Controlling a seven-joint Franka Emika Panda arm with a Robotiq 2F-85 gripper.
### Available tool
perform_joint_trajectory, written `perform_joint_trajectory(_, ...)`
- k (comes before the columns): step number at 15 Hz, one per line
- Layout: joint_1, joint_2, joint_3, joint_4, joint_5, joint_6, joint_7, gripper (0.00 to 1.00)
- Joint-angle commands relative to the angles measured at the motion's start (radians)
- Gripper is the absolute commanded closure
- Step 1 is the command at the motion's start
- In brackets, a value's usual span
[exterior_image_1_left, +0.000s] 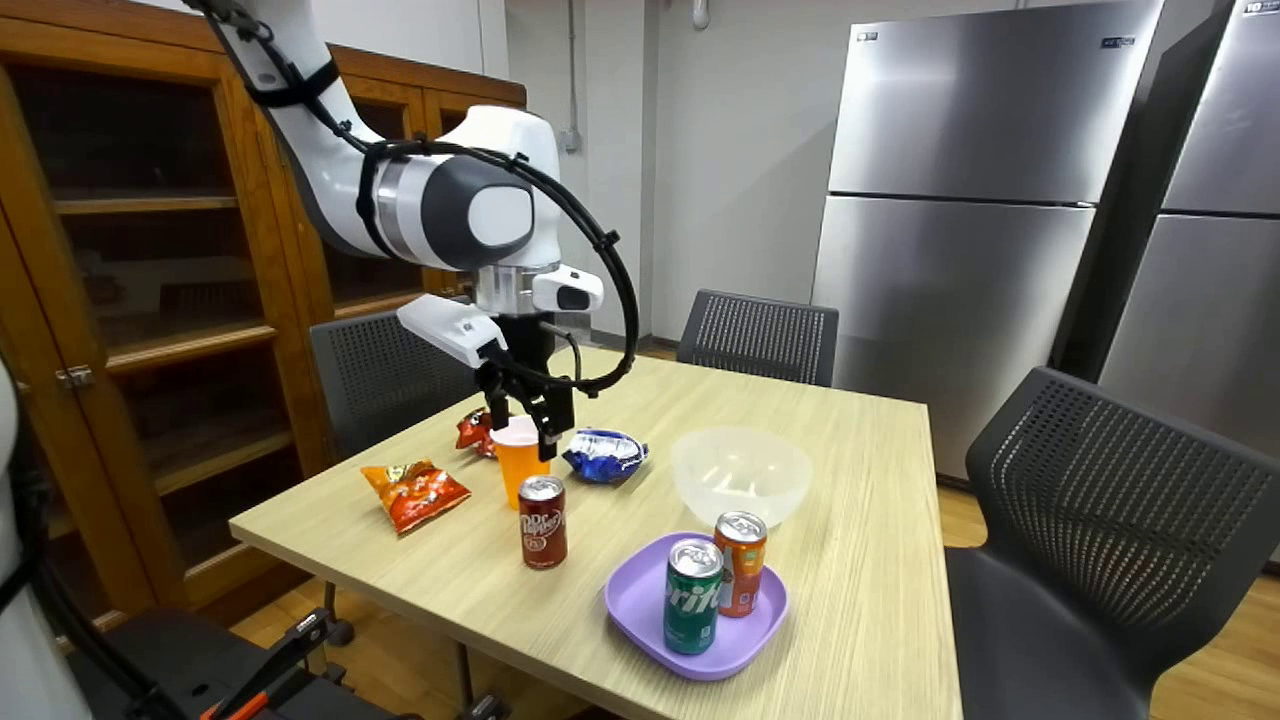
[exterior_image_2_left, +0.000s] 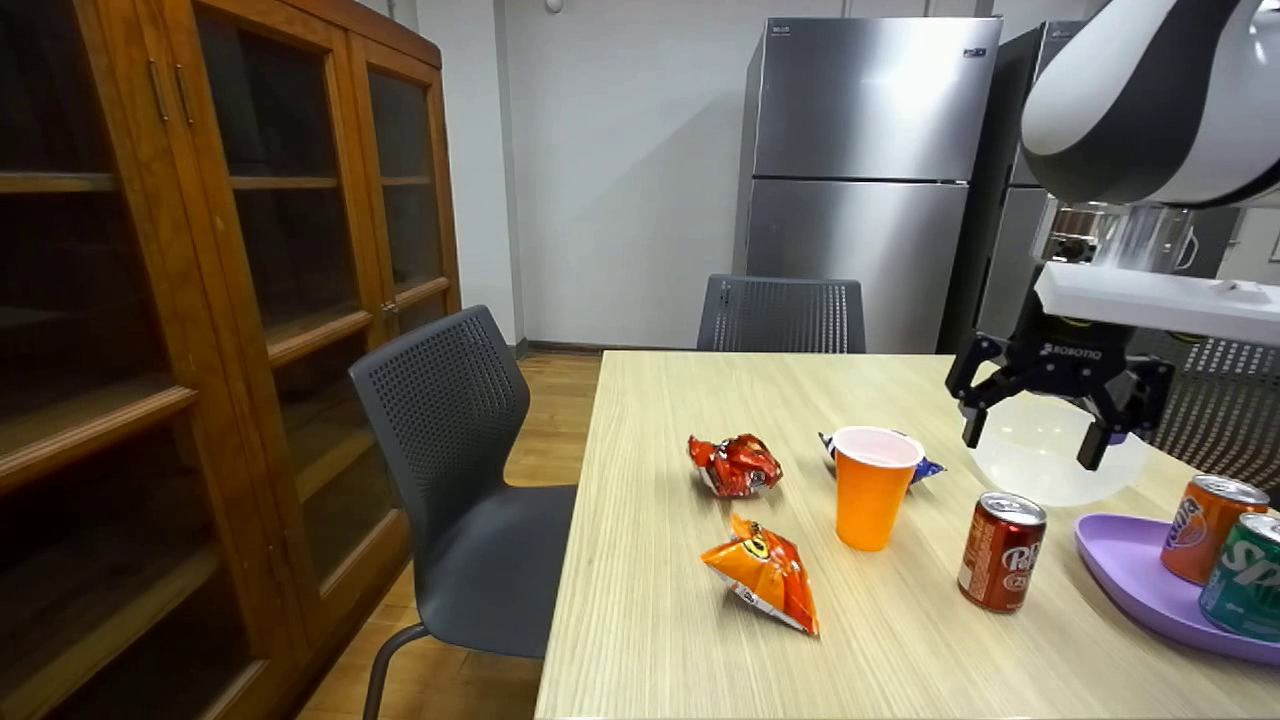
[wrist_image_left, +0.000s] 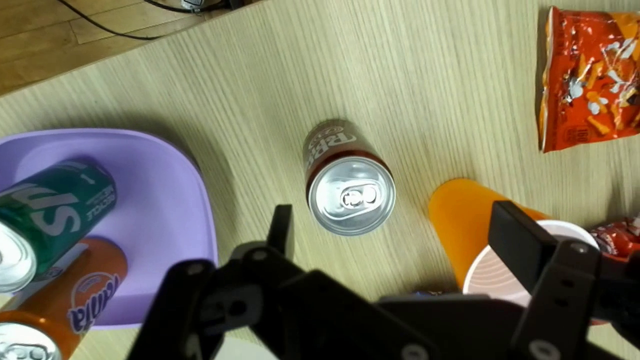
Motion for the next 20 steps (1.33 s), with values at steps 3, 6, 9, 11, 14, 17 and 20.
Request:
perform_joint_trajectory(3,0.000,0.046,0.010,0.020,-0.004,-0.005,-0.055,0.00)
perform_joint_trajectory(6,-0.001,0.076,0.009,0.034,-0.011,-0.007,-0.068,0.00)
perform_joint_trajectory(9,-0.002,0.113,0.007,0.055,-0.008,-0.011,-0.086,0.00)
perform_joint_trajectory(11,-0.004,0.140,0.005,0.070,-0.011,-0.011,-0.093,0.00)
perform_joint_trajectory(14,-0.007,0.182,0.001,0.096,-0.011,-0.013,-0.101,0.00)
perform_joint_trajectory(17,-0.009,0.222,-0.003,0.126,-0.010,-0.015,-0.106,0.00)
perform_joint_trajectory(20,-0.012,0.258,-0.003,0.156,-0.007,-0.020,-0.112,0.00)
